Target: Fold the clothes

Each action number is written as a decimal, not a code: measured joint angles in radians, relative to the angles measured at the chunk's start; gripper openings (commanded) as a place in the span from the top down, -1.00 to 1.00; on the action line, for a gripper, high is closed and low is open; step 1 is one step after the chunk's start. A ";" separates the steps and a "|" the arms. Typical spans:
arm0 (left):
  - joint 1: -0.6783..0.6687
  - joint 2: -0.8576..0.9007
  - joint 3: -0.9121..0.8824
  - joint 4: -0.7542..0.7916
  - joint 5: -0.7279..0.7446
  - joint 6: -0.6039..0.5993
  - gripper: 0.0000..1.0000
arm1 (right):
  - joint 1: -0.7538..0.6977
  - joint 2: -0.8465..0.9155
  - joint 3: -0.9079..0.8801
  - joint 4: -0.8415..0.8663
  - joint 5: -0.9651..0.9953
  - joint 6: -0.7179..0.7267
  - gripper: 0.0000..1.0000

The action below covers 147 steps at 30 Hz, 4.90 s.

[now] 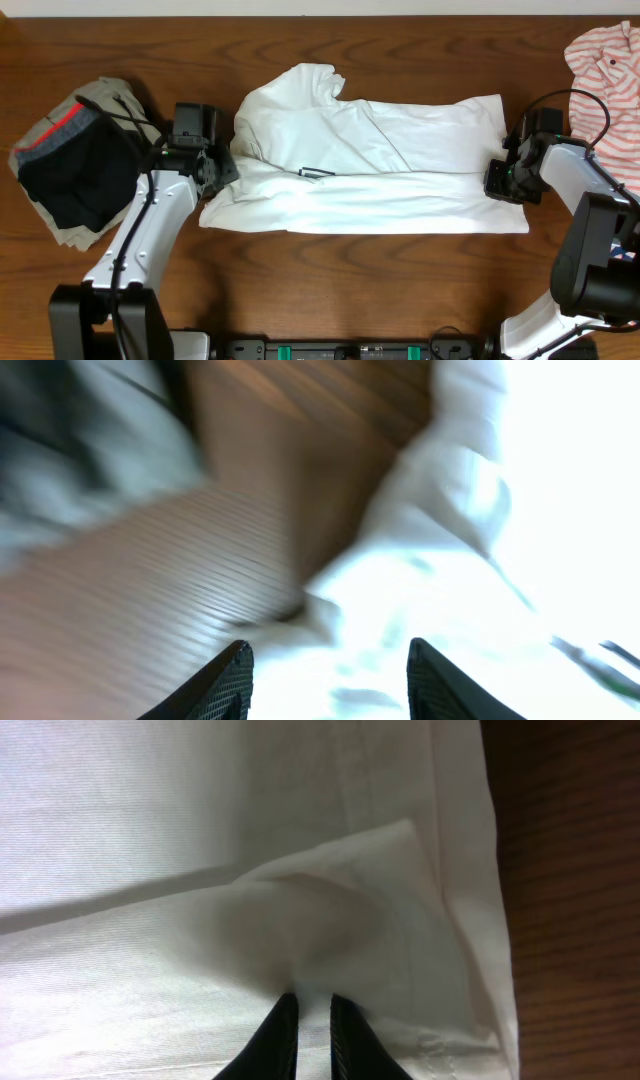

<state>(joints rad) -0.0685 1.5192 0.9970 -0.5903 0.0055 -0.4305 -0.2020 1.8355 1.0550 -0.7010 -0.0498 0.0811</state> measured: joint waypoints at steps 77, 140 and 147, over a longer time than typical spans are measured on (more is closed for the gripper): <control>-0.141 0.208 -0.041 0.307 0.570 -0.026 -0.25 | 0.000 0.002 0.004 -0.007 -0.005 -0.003 0.74; -0.211 0.252 -0.041 0.581 0.554 0.058 -0.55 | 0.000 0.004 0.006 -0.017 -0.006 -0.003 0.74; -0.214 0.251 -0.041 0.682 0.519 0.045 -0.68 | 0.000 0.004 0.009 -0.022 -0.006 -0.003 0.75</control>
<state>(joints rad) -0.2821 1.7699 0.9562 0.0921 0.5247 -0.3855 -0.2024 1.8397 1.0641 -0.7231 -0.0555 0.0784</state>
